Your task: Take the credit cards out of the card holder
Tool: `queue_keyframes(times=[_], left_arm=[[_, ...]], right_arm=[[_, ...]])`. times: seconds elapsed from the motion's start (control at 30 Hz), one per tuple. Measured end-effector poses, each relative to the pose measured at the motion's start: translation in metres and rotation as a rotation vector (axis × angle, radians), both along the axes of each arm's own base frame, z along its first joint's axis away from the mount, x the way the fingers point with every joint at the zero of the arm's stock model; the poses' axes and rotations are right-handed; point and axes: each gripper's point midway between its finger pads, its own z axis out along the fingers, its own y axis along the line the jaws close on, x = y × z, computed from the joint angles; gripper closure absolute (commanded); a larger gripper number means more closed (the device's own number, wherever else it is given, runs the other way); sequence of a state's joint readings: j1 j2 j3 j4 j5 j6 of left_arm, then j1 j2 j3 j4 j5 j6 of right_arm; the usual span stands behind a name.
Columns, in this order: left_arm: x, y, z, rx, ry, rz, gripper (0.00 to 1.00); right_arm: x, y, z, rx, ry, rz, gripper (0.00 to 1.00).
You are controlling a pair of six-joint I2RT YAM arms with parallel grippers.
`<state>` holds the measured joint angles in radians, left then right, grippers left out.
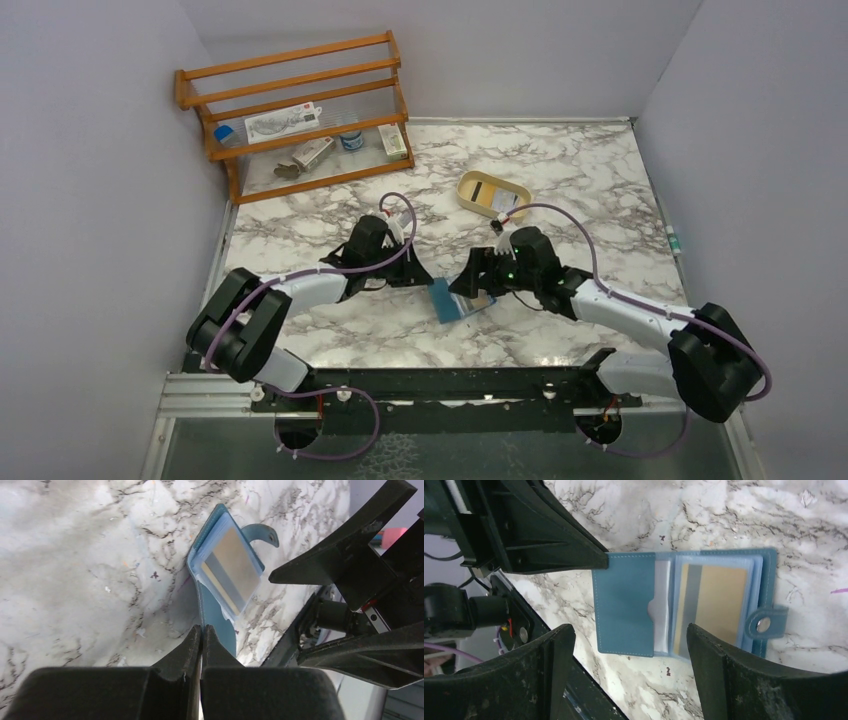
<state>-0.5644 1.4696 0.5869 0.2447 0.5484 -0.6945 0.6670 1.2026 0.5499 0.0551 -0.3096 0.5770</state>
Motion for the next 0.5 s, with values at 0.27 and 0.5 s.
queue_keyframes(times=[0.27, 0.5], left_arm=[[0.005, 0.012, -0.015, 0.090, -0.016, 0.033, 1.00], [0.004, 0.015, -0.027, 0.125, -0.008, 0.026, 1.00]], right_arm=[[0.002, -0.006, -0.029, -0.031, 0.090, -0.089, 0.18], [0.013, -0.016, -0.042, -0.097, 0.069, -0.153, 0.18]])
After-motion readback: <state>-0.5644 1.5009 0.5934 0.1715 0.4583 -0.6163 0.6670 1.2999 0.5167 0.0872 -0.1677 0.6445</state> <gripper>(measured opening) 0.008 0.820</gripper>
